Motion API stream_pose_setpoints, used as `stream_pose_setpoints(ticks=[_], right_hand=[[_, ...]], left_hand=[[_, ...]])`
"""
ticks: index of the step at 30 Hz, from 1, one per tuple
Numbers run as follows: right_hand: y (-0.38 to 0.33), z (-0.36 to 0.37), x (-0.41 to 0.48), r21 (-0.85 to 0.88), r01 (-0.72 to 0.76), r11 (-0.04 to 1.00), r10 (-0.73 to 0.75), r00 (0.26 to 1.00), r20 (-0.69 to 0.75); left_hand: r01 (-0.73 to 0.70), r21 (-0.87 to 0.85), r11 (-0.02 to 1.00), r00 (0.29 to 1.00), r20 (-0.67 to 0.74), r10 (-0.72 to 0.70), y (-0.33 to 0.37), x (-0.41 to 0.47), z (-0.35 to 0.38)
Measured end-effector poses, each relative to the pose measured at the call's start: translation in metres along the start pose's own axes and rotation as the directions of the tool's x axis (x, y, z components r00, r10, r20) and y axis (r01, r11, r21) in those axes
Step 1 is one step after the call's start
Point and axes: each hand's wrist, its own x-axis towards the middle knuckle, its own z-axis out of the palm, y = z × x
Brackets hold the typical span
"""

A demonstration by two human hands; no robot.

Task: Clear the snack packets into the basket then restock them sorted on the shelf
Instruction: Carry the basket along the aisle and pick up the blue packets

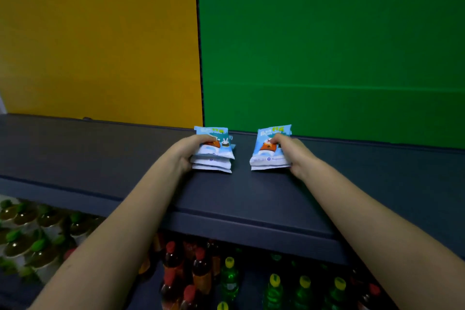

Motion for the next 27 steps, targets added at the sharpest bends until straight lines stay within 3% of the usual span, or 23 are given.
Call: stream_pose_setpoints(ticks=[11,16,18,21,24,27], right_hand=[[0.012,0.04,0.055,-0.419,0.065,0.906,-0.181,0.953,-0.242],[0.011,0.046,0.052,-0.533,0.0,0.846,-0.158,0.955,-0.251],[0.008,0.044,0.041,-0.56,-0.011,0.829,-0.155,0.957,-0.247],[0.003,0.034,0.009,-0.546,0.035,0.837,-0.192,0.953,-0.233],[0.0,0.014,-0.037,-0.568,0.145,0.81,-0.317,0.924,-0.216],[0.004,-0.006,-0.094,-0.551,0.244,0.798,-0.405,0.894,-0.191]], left_hand=[[-0.049,0.136,0.99,0.999,-0.005,0.051,0.016,0.076,0.005],[-0.175,0.28,0.944,0.966,-0.137,0.22,0.013,0.089,0.006],[-0.248,0.423,0.872,0.924,-0.168,0.344,0.011,0.089,0.004],[-0.409,0.578,0.706,0.83,-0.086,0.551,0.007,0.07,0.003],[-0.633,0.595,0.495,0.661,0.083,0.746,0.001,0.037,0.0],[-0.759,0.516,0.397,0.563,0.214,0.798,-0.009,0.003,-0.004]])
